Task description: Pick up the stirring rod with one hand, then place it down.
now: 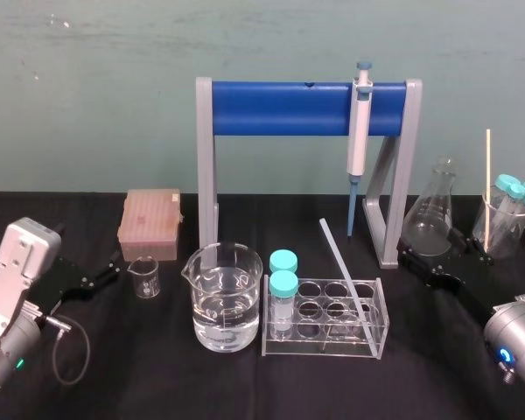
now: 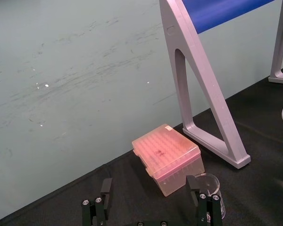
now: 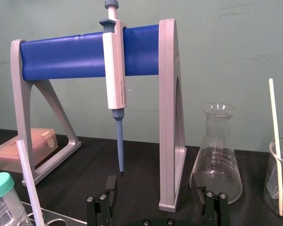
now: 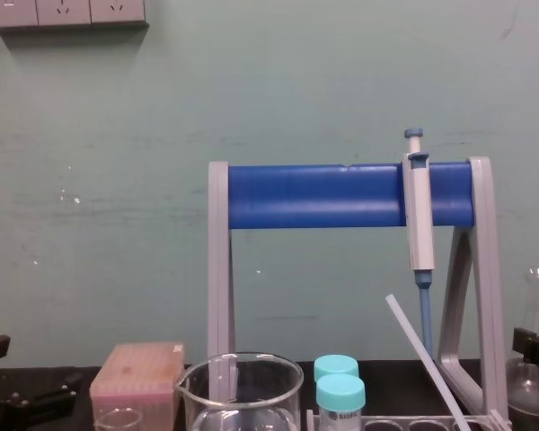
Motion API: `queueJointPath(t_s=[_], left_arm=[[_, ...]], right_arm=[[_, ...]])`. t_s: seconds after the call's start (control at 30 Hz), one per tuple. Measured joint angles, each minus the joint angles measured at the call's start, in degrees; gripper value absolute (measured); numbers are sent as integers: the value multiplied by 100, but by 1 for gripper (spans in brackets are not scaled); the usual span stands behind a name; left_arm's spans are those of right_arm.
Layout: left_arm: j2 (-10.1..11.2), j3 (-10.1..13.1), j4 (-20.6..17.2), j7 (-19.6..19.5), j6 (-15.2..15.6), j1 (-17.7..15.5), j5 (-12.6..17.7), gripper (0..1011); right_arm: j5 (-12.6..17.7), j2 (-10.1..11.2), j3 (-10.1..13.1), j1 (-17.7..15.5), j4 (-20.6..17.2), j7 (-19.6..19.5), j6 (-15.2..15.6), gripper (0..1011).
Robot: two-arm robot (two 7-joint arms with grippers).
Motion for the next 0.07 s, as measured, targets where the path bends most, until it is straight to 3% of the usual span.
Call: queueJointPath(t_s=[0.07], left_arm=[[0, 0, 0, 0, 0, 0, 0, 1000]], right_arm=[[0, 1, -1, 0, -1, 0, -2, 1003]])
